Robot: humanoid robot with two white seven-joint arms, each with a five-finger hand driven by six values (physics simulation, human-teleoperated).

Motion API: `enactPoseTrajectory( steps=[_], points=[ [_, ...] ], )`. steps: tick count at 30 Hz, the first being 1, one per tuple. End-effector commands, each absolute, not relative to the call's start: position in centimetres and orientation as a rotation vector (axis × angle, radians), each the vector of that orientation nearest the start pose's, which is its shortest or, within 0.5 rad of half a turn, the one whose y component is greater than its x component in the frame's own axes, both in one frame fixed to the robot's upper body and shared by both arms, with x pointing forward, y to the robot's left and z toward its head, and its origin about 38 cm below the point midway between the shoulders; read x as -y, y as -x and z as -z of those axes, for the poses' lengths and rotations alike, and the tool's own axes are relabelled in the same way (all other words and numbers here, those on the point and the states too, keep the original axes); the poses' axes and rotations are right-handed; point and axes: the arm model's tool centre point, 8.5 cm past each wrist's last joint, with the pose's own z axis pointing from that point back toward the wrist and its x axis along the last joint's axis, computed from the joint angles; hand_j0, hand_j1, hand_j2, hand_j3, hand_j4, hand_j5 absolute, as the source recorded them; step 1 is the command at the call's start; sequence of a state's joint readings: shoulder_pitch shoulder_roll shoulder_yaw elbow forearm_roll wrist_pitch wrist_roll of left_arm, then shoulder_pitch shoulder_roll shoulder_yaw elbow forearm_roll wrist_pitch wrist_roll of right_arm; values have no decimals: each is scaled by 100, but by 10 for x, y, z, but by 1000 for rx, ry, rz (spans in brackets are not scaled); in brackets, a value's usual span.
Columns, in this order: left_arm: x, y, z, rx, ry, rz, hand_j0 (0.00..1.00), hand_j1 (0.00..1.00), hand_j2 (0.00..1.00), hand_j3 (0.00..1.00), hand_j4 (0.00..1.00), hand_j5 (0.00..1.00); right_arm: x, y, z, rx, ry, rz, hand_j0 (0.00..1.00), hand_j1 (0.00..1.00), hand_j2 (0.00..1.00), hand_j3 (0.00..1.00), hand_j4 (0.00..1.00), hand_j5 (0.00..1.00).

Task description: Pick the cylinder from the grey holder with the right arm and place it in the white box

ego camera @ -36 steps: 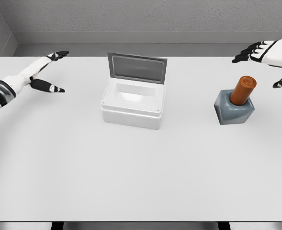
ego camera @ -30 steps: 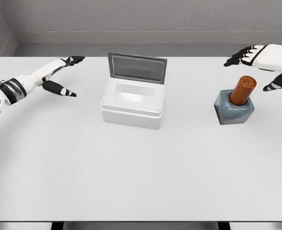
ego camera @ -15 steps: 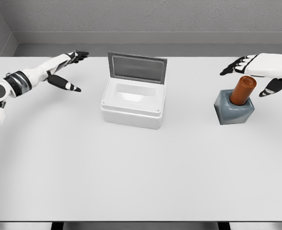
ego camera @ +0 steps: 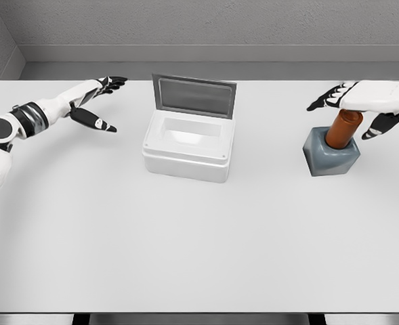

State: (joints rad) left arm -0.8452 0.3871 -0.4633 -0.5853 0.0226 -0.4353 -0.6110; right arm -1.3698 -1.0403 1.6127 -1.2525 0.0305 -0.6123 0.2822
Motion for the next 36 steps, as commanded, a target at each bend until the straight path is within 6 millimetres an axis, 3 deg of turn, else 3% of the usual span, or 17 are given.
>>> enactPoseTrajectory(
  steps=[1,4,7,12,18,26,31,33,36],
  points=[
    [-313,-542,-143,1438,18,1064,100,100,100,100,100,100,367,-462,-262,1216,387,-2084,100,100,100,100,100,100],
    [-311,-545,-148,1475,29,1019,100,100,100,100,100,100,367,-463,-263,1216,391,-2082,98,98,98,98,98,98],
    [-304,-549,-147,1484,60,948,100,100,100,100,100,100,371,-464,-265,1213,403,-2072,79,79,79,79,79,79],
    [-311,-550,-148,1497,58,905,100,100,100,100,100,100,370,-463,-262,1209,397,-2079,74,74,74,74,74,74],
    [-320,-548,-138,1474,61,857,100,100,100,100,100,100,371,-462,-260,1202,397,-2082,52,52,52,52,52,52],
    [-323,-547,-134,1463,60,851,100,100,100,100,100,100,373,-463,-263,1193,403,-2082,38,38,38,38,38,38],
    [-324,-546,-134,1463,59,850,100,100,100,100,100,100,373,-465,-300,1257,476,-2081,37,37,37,37,37,37],
    [-324,-547,-135,1467,59,850,100,100,100,100,100,100,360,-457,-318,1304,489,-2122,36,36,36,36,36,36],
    [-323,-547,-135,1467,61,850,100,100,100,100,100,100,328,-442,-326,1372,433,-2206,35,35,35,35,35,35]
  ],
)
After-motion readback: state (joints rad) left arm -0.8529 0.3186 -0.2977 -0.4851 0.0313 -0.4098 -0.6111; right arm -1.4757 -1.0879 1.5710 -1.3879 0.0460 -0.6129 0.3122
